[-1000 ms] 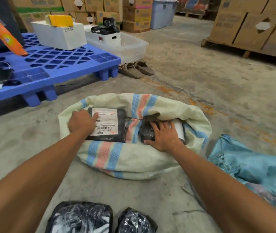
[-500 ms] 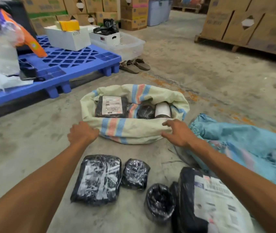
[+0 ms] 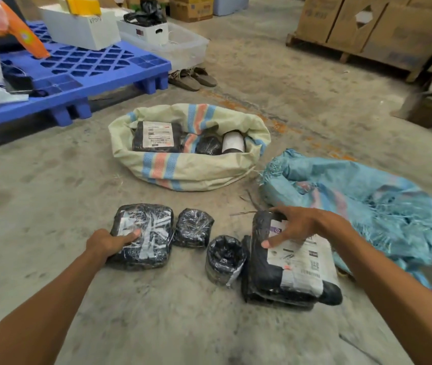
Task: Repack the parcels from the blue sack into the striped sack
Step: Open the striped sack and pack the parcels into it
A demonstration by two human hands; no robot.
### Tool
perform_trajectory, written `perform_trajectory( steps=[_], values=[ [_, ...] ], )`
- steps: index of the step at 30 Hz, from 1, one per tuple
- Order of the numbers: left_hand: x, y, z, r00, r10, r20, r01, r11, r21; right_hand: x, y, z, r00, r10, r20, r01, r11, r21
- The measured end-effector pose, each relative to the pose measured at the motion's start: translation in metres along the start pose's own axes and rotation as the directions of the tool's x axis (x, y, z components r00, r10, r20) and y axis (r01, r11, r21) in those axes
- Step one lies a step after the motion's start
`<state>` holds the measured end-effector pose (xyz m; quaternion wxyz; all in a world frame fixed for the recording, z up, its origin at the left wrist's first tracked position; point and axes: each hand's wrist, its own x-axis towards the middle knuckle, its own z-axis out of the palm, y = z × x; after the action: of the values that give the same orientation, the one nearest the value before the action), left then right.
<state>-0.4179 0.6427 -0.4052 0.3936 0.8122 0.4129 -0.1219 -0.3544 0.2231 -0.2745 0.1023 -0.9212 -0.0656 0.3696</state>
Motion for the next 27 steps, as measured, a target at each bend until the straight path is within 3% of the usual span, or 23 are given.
perform_trajectory(
  steps=[7,12,14,18,21,27],
  values=[
    [0.004,0.008,-0.004,0.992,-0.053,0.115,0.074,0.981,-0.180,-0.004,0.003,0.000,0.992,0.037,-0.123,-0.059,0.981,-0.185],
    [-0.007,0.017,-0.004,0.957,-0.059,0.286,0.159,0.925,-0.344,-0.005,0.012,0.009,0.980,0.023,-0.198,-0.053,0.988,-0.148],
    [-0.010,0.020,-0.002,0.963,-0.012,0.270,0.122,0.912,-0.393,-0.006,0.019,0.010,0.973,0.000,-0.230,-0.028,0.992,-0.120],
    [-0.022,0.031,0.004,0.984,0.116,0.137,-0.048,0.905,-0.422,-0.010,0.031,0.013,0.940,-0.010,-0.340,0.024,0.999,0.037],
    [-0.034,0.044,-0.004,0.974,0.177,0.141,-0.087,0.869,-0.486,-0.020,0.030,0.002,0.921,0.047,-0.388,0.032,0.980,0.197],
    [-0.043,0.115,-0.046,0.936,0.328,0.130,-0.168,0.738,-0.654,-0.018,-0.001,-0.074,0.899,0.182,-0.399,0.117,0.777,0.619]
  ],
)
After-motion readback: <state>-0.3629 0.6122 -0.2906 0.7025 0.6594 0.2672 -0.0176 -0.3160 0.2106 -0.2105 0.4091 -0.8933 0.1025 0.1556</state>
